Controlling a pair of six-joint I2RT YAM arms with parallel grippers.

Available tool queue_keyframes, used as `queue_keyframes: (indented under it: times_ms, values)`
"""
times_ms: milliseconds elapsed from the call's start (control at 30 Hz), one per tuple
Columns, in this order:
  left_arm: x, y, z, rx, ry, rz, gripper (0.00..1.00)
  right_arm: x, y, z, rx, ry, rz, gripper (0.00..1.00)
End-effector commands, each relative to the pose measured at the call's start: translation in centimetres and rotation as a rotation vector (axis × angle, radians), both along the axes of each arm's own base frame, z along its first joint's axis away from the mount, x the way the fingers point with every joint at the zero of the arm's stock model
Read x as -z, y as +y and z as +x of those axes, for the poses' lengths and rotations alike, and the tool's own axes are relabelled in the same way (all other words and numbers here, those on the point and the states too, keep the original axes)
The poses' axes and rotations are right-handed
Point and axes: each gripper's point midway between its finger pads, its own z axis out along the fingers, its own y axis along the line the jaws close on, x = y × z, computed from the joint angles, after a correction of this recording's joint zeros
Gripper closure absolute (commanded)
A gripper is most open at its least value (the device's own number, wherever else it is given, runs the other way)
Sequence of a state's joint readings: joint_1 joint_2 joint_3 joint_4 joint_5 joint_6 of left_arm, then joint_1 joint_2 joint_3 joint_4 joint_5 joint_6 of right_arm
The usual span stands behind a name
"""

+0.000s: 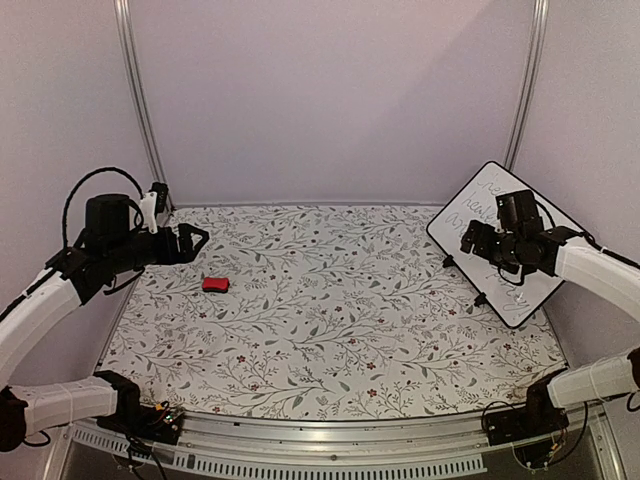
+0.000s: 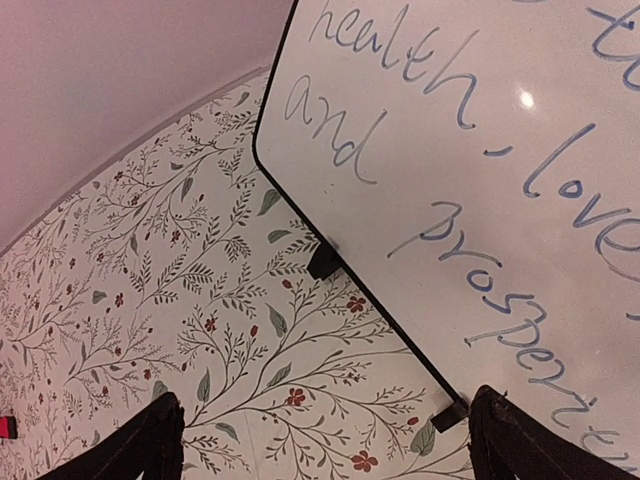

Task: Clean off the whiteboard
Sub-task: Move the whiteboard to the center of the board.

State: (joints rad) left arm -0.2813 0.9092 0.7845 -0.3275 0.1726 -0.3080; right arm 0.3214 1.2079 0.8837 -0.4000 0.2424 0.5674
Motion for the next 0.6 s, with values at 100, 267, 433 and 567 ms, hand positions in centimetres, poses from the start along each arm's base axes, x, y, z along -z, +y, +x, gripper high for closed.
queue_keyframes:
  times_ms: [100, 267, 433, 567]
  values:
    - [-0.1, -0.4, 0.0, 0.014, 0.004, 0.001, 0.00, 0.5, 0.7, 4.0, 0.138, -0.040, -0.003, 0.03]
    - [-0.4, -0.3, -0.2, 0.015, -0.006, 0.001, 0.00, 2.8, 2.1, 6.1, 0.191, -0.004, -0.039, 0.07]
    - [-0.6, -0.2, -0.3, 0.011, -0.015, -0.001, 0.00, 5.2, 2.7, 7.9, 0.244, 0.035, -0.037, 0.11]
    - [-0.6, -0.4, -0.3, 0.021, -0.012, -0.003, 0.00, 6.5, 2.9, 9.4, 0.294, 0.055, -0.058, 0.15]
